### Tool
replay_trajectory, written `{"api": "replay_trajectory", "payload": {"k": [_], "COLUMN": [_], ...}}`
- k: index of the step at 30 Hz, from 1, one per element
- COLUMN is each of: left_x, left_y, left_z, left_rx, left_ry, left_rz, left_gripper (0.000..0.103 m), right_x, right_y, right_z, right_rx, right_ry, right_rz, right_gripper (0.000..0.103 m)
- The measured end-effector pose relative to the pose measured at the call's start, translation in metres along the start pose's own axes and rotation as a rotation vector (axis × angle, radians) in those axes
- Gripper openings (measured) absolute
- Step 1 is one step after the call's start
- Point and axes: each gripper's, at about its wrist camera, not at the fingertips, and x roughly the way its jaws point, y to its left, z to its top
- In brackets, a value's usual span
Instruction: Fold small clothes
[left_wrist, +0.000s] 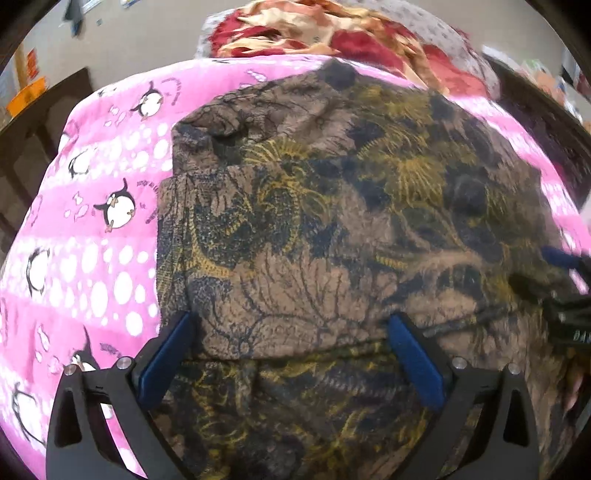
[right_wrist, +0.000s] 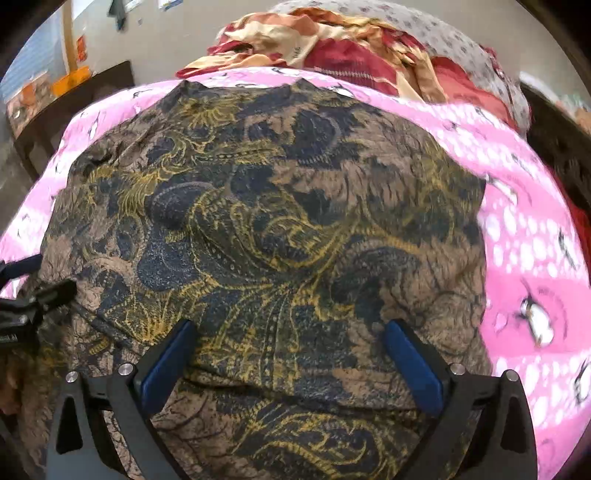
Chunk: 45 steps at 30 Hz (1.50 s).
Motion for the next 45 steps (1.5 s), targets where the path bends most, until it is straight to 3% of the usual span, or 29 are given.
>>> {"api": "replay_trajectory", "payload": {"k": [2, 3, 4, 5, 7, 8, 10, 13, 14, 16, 19, 23, 25, 29, 34, 36, 38, 45], "left_x": [-0.015, -0.029, -0.042, -0.050, -0.051, -0.038, -0.005, 0.049, 0.049, 0.047, 0.046, 0.044, 0.045, 0.029, -0.021, -0.046, -0.086, -0.167], "left_y": [-0.001, -0.003, -0.005, -0.005, -0.006, -0.007, -0.008, -0.005, -0.010, -0.018, -0.016, -0.020, -0.024, -0.019, -0.032, -0.031, -0.017, 0.059], "left_z": [-0.003, 0.002, 0.011, 0.020, 0.046, 0.059, 0.075, 0.070, 0.066, 0.060, 0.057, 0.051, 0.051, 0.044, -0.009, -0.032, -0.061, -0.131], "left_rx": [0.050, 0.057, 0.049, 0.030, -0.023, -0.042, -0.084, -0.152, -0.125, -0.074, -0.099, -0.089, -0.085, -0.052, 0.074, 0.113, 0.138, 0.103], "left_ry": [-0.001, -0.047, -0.104, -0.142, -0.173, -0.151, -0.093, 0.013, -0.022, -0.062, -0.089, -0.105, -0.102, -0.063, 0.037, 0.048, 0.018, -0.011], "left_rz": [0.050, 0.084, 0.061, 0.026, -0.045, -0.077, -0.070, -0.063, -0.043, -0.005, -0.032, 0.002, 0.007, 0.004, -0.066, -0.097, -0.137, -0.132], "left_gripper": [0.103, 0.103, 0.103, 0.103, 0.103, 0.103, 0.103, 0.103, 0.103, 0.103, 0.103, 0.103, 0.103, 0.103, 0.103, 0.103, 0.103, 0.103], "right_x": [-0.005, -0.008, -0.015, -0.029, -0.039, -0.037, -0.021, 0.028, 0.038, 0.031, 0.028, 0.021, 0.021, 0.014, -0.031, -0.071, -0.116, -0.219], "right_y": [0.005, 0.006, 0.005, 0.004, 0.001, 0.000, 0.001, -0.006, -0.007, -0.005, -0.003, 0.007, 0.007, 0.007, 0.024, 0.031, 0.033, 0.014], "right_z": [0.001, 0.005, 0.011, 0.022, 0.040, 0.052, 0.068, 0.071, 0.065, 0.052, 0.049, 0.041, 0.037, 0.049, -0.016, -0.047, -0.080, -0.167], "right_rx": [-0.040, -0.049, -0.044, -0.027, 0.002, 0.016, 0.013, 0.028, 0.005, -0.036, -0.033, -0.064, -0.069, -0.044, -0.142, -0.208, -0.203, -0.035], "right_ry": [0.040, 0.061, 0.048, -0.019, -0.089, -0.102, -0.071, 0.031, 0.043, -0.061, -0.067, -0.090, -0.077, 0.029, 0.203, 0.142, 0.119, -0.017], "right_rz": [-0.016, -0.017, -0.009, 0.005, 0.011, 0.011, 0.040, 0.086, 0.089, 0.084, 0.089, 0.047, 0.038, -0.015, -0.049, -0.120, -0.069, 0.064], "right_gripper": [0.103, 0.103, 0.103, 0.103, 0.103, 0.103, 0.103, 0.103, 0.103, 0.103, 0.103, 0.103, 0.103, 0.103, 0.102, 0.102, 0.102, 0.103]}}
